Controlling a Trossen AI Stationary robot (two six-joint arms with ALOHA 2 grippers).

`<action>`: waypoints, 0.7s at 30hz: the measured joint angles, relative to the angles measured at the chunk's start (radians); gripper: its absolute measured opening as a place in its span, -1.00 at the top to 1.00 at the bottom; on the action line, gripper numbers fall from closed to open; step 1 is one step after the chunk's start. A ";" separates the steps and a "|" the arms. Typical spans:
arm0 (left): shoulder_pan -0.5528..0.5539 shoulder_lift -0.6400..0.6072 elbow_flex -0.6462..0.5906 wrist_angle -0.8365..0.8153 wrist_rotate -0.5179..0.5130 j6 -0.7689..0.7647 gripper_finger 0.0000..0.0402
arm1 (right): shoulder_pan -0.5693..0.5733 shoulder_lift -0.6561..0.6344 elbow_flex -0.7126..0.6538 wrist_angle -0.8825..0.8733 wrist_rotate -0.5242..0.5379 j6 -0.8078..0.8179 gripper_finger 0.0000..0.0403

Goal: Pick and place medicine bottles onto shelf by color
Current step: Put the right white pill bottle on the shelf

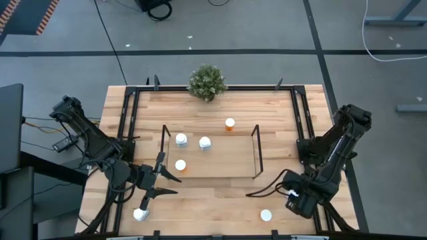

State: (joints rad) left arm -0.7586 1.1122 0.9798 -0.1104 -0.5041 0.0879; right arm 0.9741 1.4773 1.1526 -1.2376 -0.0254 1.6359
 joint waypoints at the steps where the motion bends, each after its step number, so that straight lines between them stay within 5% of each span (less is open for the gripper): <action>1: 0.000 0.000 0.000 0.000 0.000 0.000 0.14 | 0.000 0.000 -0.003 0.000 -0.001 -0.015 -0.34; 21: 0.000 0.000 0.000 -0.001 0.000 0.000 0.14 | 0.013 0.000 -0.140 0.126 -0.006 -0.032 -0.70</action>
State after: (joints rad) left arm -0.7586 1.1126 0.9798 -0.1112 -0.5041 0.0879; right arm 0.9873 1.4773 1.0127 -1.1118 -0.0309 1.6039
